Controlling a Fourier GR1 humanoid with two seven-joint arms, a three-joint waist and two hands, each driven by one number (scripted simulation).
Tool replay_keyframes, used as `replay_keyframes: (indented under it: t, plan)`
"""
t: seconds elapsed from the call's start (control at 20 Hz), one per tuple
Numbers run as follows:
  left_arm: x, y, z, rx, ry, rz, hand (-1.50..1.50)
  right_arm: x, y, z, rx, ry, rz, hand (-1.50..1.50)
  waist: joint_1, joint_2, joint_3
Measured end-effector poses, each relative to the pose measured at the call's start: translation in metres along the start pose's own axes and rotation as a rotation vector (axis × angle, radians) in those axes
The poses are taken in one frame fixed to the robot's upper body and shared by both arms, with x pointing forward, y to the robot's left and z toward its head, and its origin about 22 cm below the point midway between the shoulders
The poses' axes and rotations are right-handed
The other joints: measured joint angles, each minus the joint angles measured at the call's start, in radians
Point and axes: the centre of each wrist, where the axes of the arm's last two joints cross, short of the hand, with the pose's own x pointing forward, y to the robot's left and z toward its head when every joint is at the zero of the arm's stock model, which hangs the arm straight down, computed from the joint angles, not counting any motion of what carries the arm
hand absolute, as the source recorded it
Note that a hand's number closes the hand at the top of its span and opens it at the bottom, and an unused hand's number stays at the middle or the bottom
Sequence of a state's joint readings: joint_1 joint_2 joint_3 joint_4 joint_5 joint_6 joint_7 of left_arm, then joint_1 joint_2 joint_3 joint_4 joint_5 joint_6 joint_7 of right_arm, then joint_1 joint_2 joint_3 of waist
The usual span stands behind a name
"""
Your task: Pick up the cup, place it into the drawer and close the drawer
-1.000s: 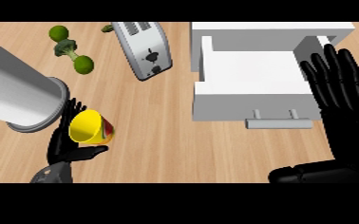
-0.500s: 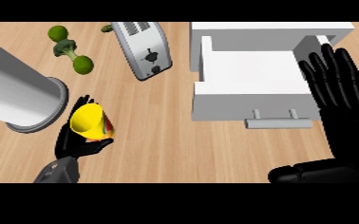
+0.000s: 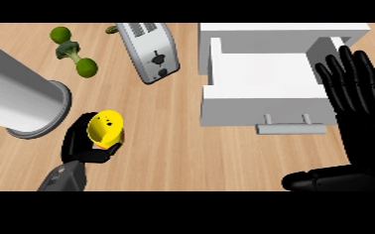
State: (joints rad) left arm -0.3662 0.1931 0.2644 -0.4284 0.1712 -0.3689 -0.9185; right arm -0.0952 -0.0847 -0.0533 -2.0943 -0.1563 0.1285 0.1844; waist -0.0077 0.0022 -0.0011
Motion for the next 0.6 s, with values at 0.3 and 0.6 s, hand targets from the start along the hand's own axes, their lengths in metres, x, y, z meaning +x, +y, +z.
replay_keyframes:
  t: [0.3, 0.6]
  plan:
    - [-0.007, -0.014, 0.002, 0.057, -0.06, -0.02, 1.5, -0.006, 0.002, -0.003, 0.003, -0.01, 0.001, -1.5, 0.003, -0.001, 0.001]
    - [-0.001, -0.026, -0.011, 0.07, -0.153, -0.034, 1.5, -0.002, 0.0, 0.002, 0.004, -0.005, 0.007, -1.5, 0.005, -0.002, 0.001]
